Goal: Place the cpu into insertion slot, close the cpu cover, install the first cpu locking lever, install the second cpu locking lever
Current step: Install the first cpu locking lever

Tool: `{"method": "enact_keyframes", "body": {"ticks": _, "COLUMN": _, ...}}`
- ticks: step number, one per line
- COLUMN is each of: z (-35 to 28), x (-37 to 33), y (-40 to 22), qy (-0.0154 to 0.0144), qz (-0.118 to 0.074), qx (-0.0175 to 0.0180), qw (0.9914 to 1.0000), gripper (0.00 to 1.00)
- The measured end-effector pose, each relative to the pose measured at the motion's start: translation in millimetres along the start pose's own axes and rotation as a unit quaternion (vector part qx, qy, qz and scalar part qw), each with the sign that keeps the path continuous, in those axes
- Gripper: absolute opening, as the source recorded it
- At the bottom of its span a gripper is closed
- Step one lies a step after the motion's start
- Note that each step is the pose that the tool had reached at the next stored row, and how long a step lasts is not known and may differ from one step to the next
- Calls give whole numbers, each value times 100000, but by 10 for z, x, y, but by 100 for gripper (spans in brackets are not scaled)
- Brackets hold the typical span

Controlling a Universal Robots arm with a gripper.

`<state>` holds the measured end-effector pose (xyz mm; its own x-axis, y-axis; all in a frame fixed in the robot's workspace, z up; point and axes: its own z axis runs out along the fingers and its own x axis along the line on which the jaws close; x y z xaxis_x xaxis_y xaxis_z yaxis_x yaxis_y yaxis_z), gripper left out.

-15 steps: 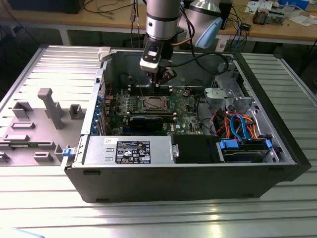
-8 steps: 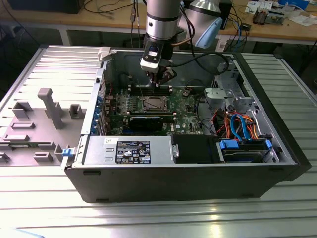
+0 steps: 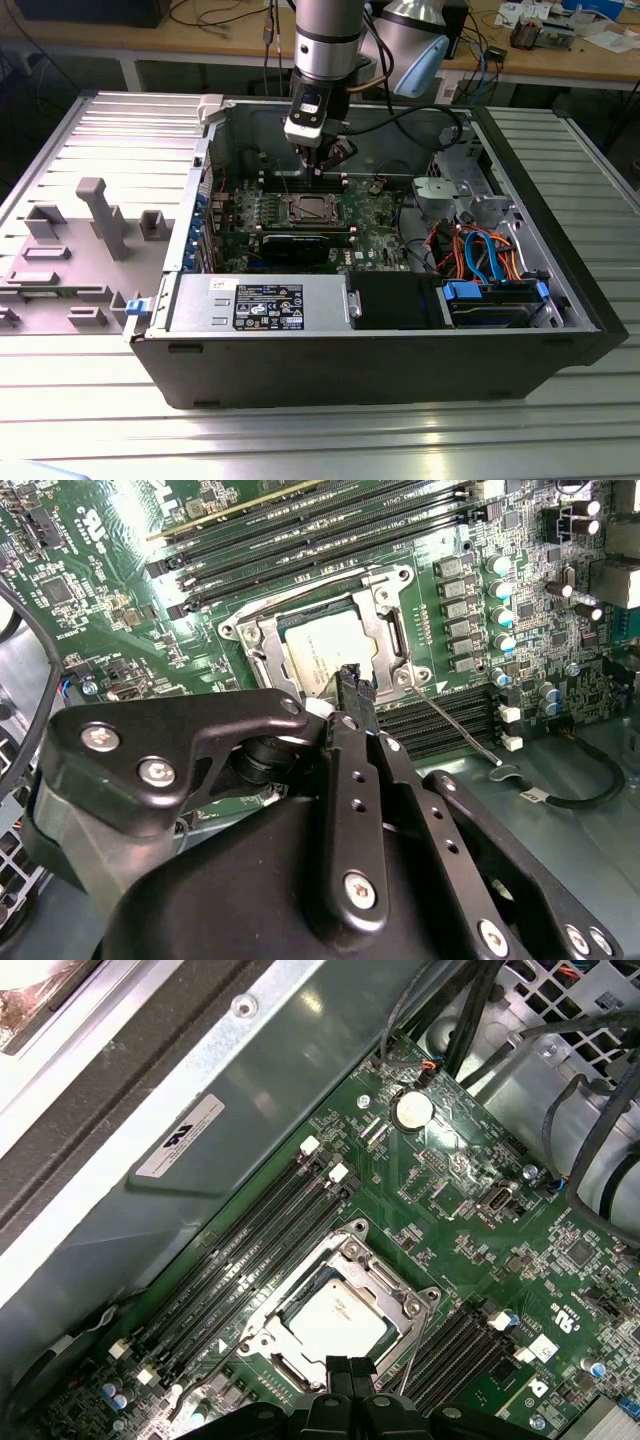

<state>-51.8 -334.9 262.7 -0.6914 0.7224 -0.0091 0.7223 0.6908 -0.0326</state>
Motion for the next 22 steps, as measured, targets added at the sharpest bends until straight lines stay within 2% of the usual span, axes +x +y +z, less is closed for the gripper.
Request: {"method": "enact_keyframes", "body": {"ticks": 22, "z": 0, "x": 0, "y": 0, "qy": -81, "qz": -2419, "qx": -19, "qw": 99971, "gripper": 11}}
